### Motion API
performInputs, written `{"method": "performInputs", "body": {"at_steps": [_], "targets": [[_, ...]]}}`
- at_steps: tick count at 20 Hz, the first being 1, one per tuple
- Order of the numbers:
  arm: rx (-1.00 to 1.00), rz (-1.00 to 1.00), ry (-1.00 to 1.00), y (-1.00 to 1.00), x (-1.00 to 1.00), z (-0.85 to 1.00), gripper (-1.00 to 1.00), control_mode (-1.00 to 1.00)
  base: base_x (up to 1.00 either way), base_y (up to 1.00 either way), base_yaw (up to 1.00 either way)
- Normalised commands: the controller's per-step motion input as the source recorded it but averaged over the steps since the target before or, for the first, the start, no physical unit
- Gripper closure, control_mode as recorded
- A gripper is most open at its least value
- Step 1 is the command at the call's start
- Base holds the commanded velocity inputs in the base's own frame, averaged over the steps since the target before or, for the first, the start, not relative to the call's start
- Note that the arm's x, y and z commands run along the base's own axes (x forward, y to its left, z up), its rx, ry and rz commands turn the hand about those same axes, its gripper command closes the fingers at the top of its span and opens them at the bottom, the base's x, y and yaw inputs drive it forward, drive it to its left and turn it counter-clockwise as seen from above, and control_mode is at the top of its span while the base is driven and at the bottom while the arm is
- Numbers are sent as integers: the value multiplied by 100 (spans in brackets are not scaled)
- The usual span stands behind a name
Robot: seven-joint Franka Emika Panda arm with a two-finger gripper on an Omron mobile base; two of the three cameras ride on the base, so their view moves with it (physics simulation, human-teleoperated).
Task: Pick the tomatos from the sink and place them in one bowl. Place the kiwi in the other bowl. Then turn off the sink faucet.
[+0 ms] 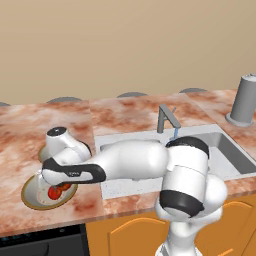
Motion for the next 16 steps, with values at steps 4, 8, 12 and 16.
{"method": "performInputs", "body": {"at_steps": [4, 8, 12, 16], "targets": [[-3, -1, 5, 22, 13, -9, 100, -100, 0, 0, 0], [-4, -2, 4, 24, 6, 0, 100, -100, 0, 0, 0], [-6, -2, 3, 23, 5, -6, 100, -100, 0, 0, 0], [-7, -1, 3, 20, 6, -15, 100, -100, 0, 0, 0]]}}
